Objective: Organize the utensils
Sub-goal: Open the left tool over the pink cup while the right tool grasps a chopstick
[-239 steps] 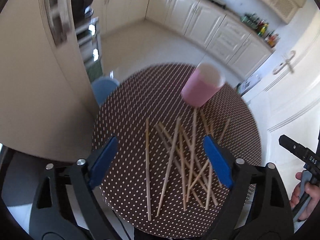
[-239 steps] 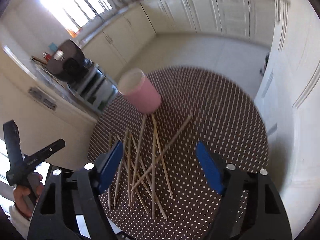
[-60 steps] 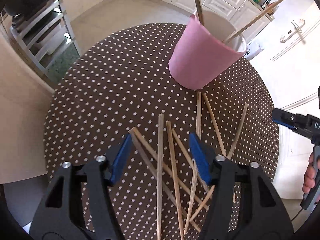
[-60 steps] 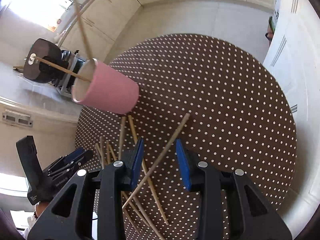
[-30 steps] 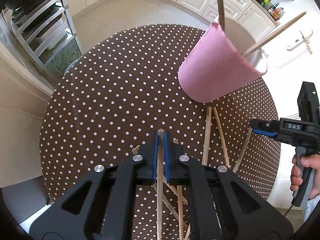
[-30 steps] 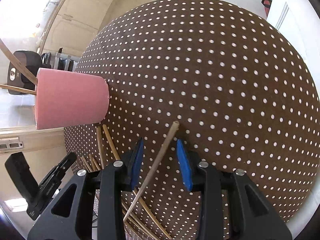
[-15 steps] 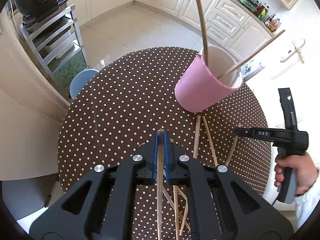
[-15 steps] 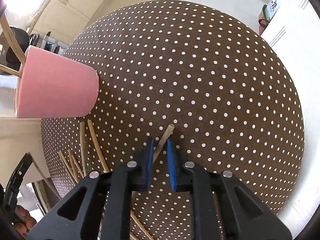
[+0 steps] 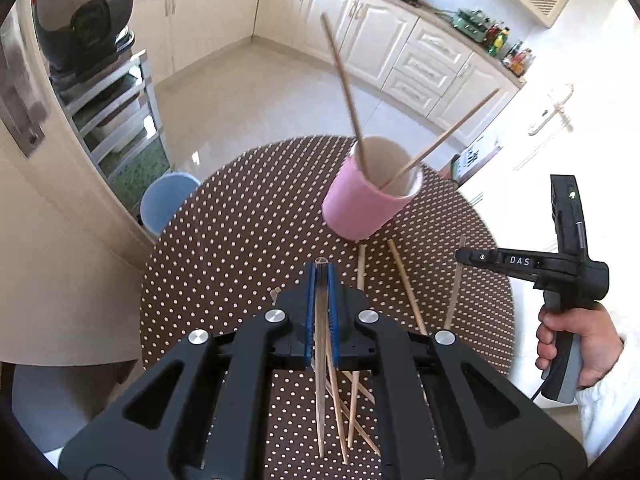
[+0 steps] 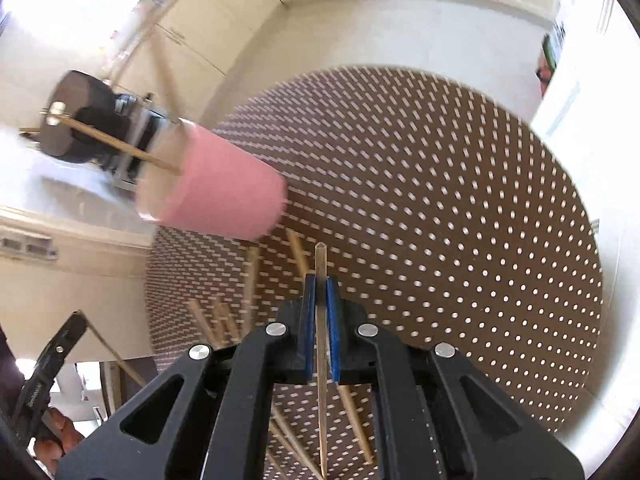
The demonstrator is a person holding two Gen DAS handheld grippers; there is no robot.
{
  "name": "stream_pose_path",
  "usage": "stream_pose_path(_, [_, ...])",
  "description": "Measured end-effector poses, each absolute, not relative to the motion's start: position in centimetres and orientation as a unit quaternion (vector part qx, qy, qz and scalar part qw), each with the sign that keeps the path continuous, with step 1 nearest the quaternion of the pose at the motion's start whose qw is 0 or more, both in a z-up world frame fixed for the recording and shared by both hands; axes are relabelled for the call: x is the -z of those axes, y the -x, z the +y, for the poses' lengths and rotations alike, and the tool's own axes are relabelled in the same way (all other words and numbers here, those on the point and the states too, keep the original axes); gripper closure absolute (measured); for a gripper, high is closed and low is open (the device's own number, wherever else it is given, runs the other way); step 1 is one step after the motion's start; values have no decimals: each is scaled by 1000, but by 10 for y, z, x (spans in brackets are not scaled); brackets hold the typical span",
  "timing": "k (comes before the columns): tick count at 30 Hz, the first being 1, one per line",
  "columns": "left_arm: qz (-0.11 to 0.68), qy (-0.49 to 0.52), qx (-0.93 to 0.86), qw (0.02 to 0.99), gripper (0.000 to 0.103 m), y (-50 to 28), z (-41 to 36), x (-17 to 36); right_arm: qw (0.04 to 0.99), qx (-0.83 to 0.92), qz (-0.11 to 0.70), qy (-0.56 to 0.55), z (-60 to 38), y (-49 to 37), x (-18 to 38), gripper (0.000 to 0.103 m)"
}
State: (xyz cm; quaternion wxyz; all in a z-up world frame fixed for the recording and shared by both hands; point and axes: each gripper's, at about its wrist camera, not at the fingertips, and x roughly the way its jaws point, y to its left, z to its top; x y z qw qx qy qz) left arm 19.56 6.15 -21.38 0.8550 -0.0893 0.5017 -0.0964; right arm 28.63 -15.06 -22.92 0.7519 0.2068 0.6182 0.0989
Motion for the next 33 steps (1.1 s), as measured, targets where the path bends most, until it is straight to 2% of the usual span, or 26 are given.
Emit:
stream_pose_path(8, [437, 81, 122, 887, 97, -181, 60, 155, 806, -150, 536, -202, -148, -268, 140, 98])
stream_pose_path(16, [390, 73, 132, 908, 97, -178, 53, 114, 841, -180, 474, -189, -159, -268, 81, 99])
stream_pose_path(17, [384, 74, 134, 910, 101, -178, 53, 109, 844, -183, 467, -189, -159, -268, 76, 98])
stream_pose_path(26, [358, 85, 148, 918, 101, -190, 47, 88, 865, -201, 427, -169, -159, -269, 45, 99])
stream_pose_path(33, [406, 119, 129, 897, 99, -204, 58, 114, 857, -212, 442, -158, -156, -276, 53, 98])
